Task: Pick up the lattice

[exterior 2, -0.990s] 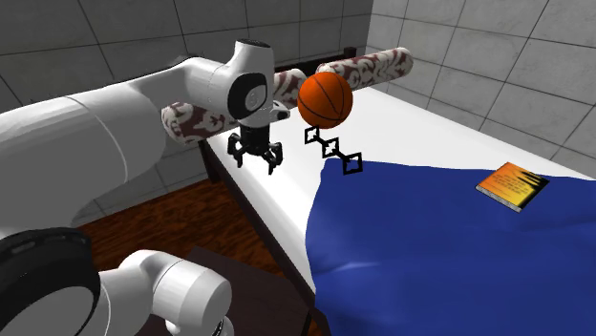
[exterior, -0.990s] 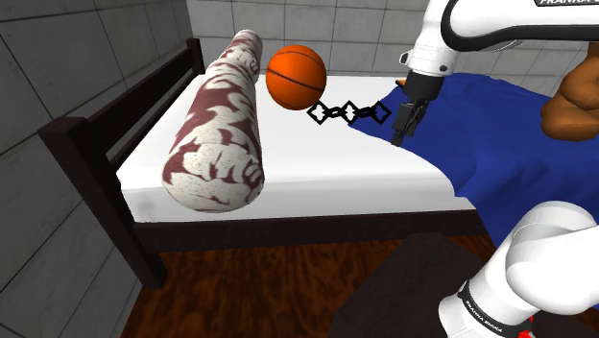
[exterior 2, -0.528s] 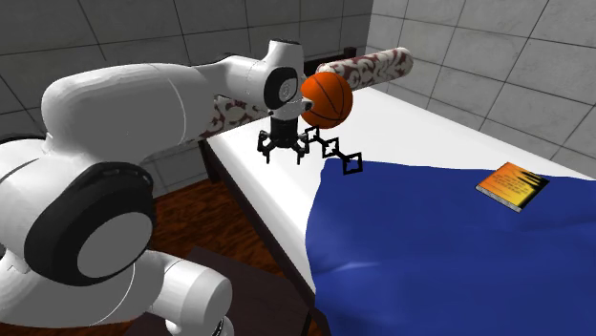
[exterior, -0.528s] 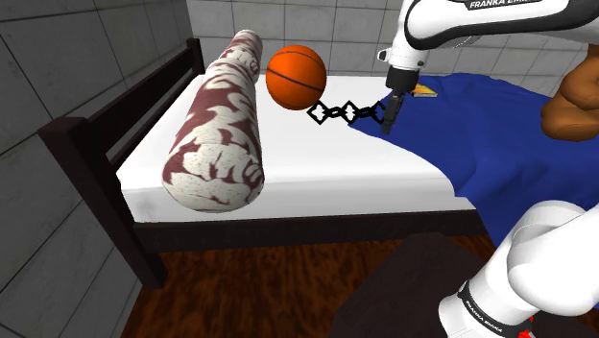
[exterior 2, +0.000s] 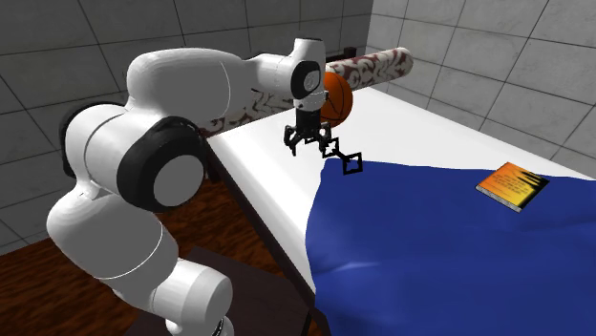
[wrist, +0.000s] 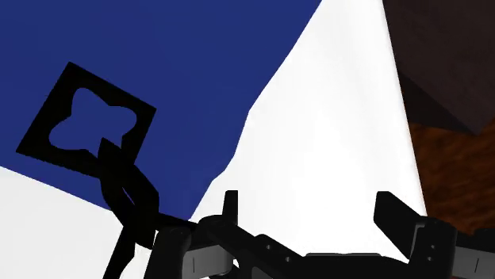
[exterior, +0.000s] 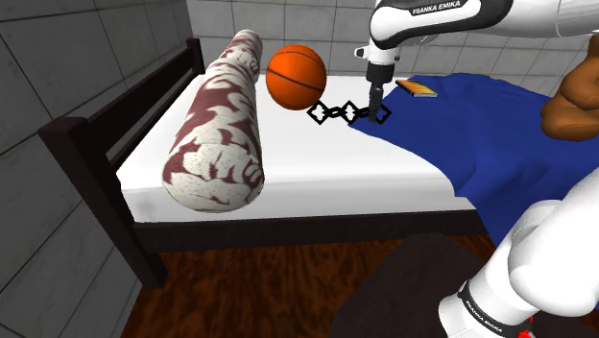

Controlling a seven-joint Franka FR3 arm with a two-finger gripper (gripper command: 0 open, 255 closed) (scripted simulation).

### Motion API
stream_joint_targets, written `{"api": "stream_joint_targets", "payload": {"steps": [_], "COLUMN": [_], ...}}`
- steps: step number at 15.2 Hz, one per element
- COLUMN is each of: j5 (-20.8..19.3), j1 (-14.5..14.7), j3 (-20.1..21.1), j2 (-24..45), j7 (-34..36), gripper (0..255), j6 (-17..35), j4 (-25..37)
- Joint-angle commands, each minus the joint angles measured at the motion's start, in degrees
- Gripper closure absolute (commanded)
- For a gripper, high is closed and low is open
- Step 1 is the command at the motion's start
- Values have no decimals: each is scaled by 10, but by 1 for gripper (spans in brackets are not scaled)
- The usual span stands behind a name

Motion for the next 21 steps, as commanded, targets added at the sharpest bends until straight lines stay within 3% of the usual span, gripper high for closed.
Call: {"api": "stream_joint_targets", "payload": {"steps": [1,10,19,20,21], "j5": [4,25,24,24,24], "j1": [1,-18,-16,-16,-16], "j3": [-6,1,2,2,2], "j2": [51,253,252,251,251], "j7": [-47,-211,-206,-207,-207], "gripper": [0,0,0,255,255], "j6": [-1,-28,30,31,30], "j4": [53,296,236,235,235]}}
